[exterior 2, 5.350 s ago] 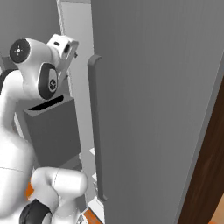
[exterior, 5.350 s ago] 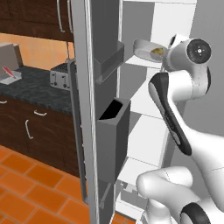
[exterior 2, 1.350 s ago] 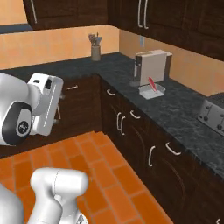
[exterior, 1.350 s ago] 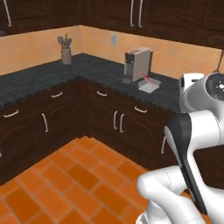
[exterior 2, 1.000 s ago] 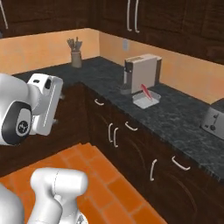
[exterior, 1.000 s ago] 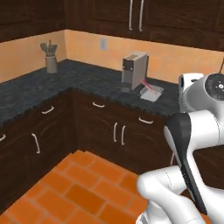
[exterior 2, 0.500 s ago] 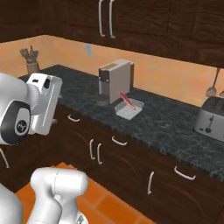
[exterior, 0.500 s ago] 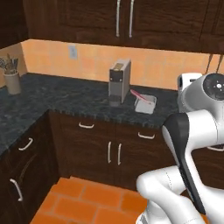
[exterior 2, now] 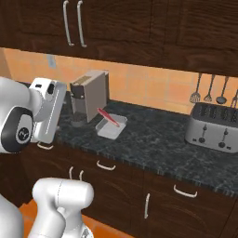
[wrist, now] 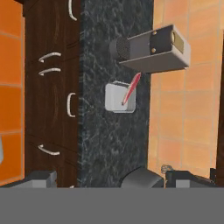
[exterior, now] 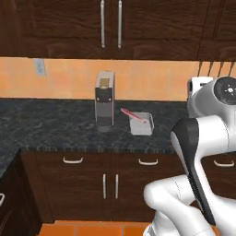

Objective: Take the meat container that has the steak and place it on the second highest rack of the freezer. Then take the vegetable container that has the potato and mushroom and place it on the highest rack of the freezer.

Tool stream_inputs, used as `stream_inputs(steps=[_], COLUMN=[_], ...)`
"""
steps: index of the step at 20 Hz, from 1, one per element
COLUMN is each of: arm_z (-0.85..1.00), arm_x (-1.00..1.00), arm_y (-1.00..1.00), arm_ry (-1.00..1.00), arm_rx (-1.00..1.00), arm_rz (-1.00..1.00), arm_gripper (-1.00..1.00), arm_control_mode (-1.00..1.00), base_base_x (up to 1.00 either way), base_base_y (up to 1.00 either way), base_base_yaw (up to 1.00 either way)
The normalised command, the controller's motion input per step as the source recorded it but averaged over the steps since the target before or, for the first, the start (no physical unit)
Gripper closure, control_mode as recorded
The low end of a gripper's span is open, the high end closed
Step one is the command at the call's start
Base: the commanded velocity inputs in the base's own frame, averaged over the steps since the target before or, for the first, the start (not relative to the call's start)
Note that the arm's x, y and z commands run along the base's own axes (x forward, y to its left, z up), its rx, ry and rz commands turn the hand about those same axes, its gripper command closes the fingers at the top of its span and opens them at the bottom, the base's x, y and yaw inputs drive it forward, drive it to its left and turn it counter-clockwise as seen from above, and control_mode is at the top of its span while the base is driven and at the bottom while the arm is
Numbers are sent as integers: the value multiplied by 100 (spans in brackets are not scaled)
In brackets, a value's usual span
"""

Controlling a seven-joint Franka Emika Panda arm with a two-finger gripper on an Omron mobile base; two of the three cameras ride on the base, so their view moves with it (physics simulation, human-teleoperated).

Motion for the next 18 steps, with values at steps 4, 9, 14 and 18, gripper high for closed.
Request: stream_inputs(steps=[4, 9, 14, 18], arm_z=[0, 0, 0, 0], arm_x=[0, 0, 0, 0], arm_y=[0, 0, 0, 0], arm_ry=[0, 0, 0, 0], arm_rx=[0, 0, 0, 0], arm_rz=[0, 0, 0, 0], arm_gripper=[-100, -100, -100, -100], arm_control_mode=[100, 100, 100, 100], base_base_x=[40, 57, 61, 36], base_base_y=[33, 47, 31, 3], base_base_yaw=[-23, -32, -33, -20])
